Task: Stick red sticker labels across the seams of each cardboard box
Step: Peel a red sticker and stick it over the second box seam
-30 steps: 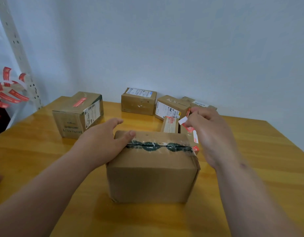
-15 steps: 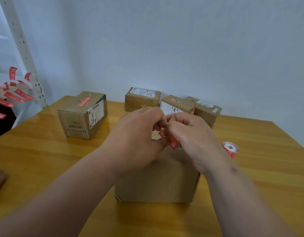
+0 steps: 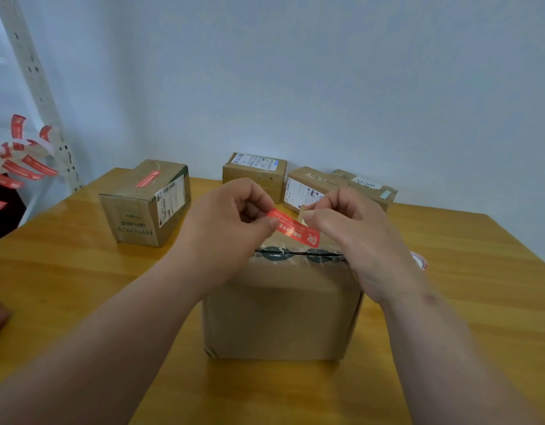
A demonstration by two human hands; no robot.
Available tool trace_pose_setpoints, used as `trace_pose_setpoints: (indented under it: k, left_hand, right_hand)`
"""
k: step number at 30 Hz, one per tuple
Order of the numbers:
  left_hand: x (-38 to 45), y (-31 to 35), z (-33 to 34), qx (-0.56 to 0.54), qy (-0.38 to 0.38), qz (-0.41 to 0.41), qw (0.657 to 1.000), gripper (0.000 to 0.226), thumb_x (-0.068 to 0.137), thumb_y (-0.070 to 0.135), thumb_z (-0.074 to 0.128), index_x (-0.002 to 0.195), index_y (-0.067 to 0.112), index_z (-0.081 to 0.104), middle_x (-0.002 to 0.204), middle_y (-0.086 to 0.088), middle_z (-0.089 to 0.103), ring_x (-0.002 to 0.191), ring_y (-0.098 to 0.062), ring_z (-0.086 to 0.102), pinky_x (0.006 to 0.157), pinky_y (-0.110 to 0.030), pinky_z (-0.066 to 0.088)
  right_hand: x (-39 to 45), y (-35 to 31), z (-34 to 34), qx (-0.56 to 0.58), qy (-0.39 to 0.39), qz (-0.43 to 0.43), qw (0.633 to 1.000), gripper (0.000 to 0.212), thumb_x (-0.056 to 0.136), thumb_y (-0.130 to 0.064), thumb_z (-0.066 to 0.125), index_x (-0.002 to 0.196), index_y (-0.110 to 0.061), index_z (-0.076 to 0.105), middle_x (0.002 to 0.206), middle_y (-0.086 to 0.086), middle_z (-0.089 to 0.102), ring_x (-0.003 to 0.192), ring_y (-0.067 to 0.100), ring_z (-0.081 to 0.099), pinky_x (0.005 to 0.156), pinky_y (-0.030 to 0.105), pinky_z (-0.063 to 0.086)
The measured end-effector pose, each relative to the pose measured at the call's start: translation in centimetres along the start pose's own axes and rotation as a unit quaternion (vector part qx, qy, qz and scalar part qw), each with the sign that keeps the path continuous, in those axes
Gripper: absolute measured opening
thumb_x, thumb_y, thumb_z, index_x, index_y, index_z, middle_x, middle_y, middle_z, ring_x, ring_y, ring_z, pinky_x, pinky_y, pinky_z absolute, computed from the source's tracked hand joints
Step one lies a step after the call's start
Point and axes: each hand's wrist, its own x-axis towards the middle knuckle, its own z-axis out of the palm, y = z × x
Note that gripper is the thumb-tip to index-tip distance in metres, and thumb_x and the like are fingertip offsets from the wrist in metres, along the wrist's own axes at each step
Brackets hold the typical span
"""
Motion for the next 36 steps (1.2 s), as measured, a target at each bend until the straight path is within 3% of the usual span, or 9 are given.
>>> trace_pose_setpoints:
  k: [3,7,10,15,18,21,24,29,36]
  left_hand:
    - [0.0,-0.3,0.0,-0.025,0.026,-0.020,0.999,0.014,0.081,0.017,0.076,0.081,0.026,0.064,0.067,0.006,0.064,0.065,-0.014,0.061,0.065,-0.031,0.054]
    - [0.2,-0.5,-0.1,-0.041,0.037,-0.044,0.997,0.013,0.081,0.018,0.076,0.081,0.025,0.065,0.072,0.000,0.069,0.075,-0.023,0.068,0.077,-0.046,0.058]
    - [0.3,-0.9,-0.2,-0.017,0.031,-0.054,0.998,0.010,0.084,0.020,0.073,0.082,0.025,0.064,0.070,0.004,0.071,0.071,-0.011,0.069,0.077,-0.038,0.058]
    - [0.5,-1.3,-0.4,0.137,0.007,-0.035,0.990,0.012,0.087,0.024,0.068,0.094,0.030,0.060,0.069,0.010,0.067,0.071,-0.006,0.065,0.065,-0.022,0.049]
    - [0.4,-1.1,-0.2,0.225,-0.016,-0.021,0.974,0.010,0.088,0.025,0.063,0.094,0.032,0.061,0.072,0.013,0.062,0.072,-0.005,0.058,0.060,-0.020,0.044]
    - [0.2,-0.7,0.3,0.295,-0.036,-0.013,0.955,0.007,0.090,0.026,0.059,0.094,0.030,0.062,0.080,0.011,0.062,0.077,-0.008,0.058,0.064,-0.024,0.050]
    - [0.1,-0.3,0.7,0.334,-0.049,-0.005,0.941,0.007,0.092,0.027,0.055,0.093,0.030,0.060,0.087,0.008,0.063,0.081,-0.010,0.057,0.067,-0.025,0.053]
    - [-0.1,-0.1,1.0,0.365,-0.066,0.010,0.929,0.003,0.093,0.028,0.052,0.091,0.028,0.054,0.083,0.006,0.057,0.077,-0.011,0.054,0.063,-0.025,0.048]
    - [-0.1,-0.2,1.3,0.396,-0.077,0.042,0.914,0.004,0.093,0.028,0.048,0.091,0.027,0.051,0.079,0.008,0.043,0.076,-0.012,0.045,0.069,-0.028,0.046]
  right_hand:
    - [0.0,0.9,0.0,-0.015,-0.014,0.024,0.999,0.017,0.080,-0.031,0.073,0.083,-0.020,0.061,0.073,-0.004,0.058,0.069,0.011,0.051,0.064,0.028,0.041]
    - [0.1,1.5,0.5,-0.038,-0.012,0.030,0.999,0.008,0.086,-0.022,0.070,0.079,-0.021,0.067,0.080,0.013,0.066,0.072,0.019,0.058,0.068,0.032,0.047]
    - [0.2,1.5,0.4,-0.040,0.005,0.030,0.999,0.007,0.088,-0.020,0.068,0.081,-0.023,0.068,0.088,0.014,0.069,0.079,0.025,0.064,0.070,0.030,0.048]
    - [0.5,1.6,0.8,-0.121,-0.014,0.002,0.993,0.009,0.091,-0.021,0.063,0.086,-0.029,0.061,0.078,-0.006,0.062,0.075,0.009,0.057,0.061,0.023,0.040]
    - [0.8,1.7,1.4,-0.201,-0.013,-0.004,0.980,0.016,0.089,-0.021,0.058,0.076,-0.029,0.062,0.081,-0.015,0.062,0.084,0.011,0.058,0.083,0.035,0.048]
    - [1.0,1.6,1.9,-0.281,-0.005,0.003,0.960,0.015,0.088,-0.023,0.054,0.078,-0.029,0.063,0.084,-0.017,0.064,0.089,0.009,0.057,0.102,0.041,0.037]
    - [1.1,1.7,2.2,-0.331,0.007,-0.007,0.943,0.016,0.087,-0.022,0.052,0.077,-0.031,0.061,0.085,-0.013,0.065,0.094,0.012,0.054,0.102,0.038,0.026]
    - [1.2,2.0,2.6,-0.349,0.015,-0.008,0.937,0.015,0.087,-0.023,0.053,0.078,-0.033,0.060,0.087,-0.013,0.064,0.091,0.011,0.042,0.104,0.041,0.024]
    - [0.9,2.4,2.8,-0.351,0.018,-0.017,0.936,0.011,0.087,-0.024,0.054,0.082,-0.031,0.061,0.088,-0.011,0.065,0.102,0.015,0.053,0.110,0.044,0.021]
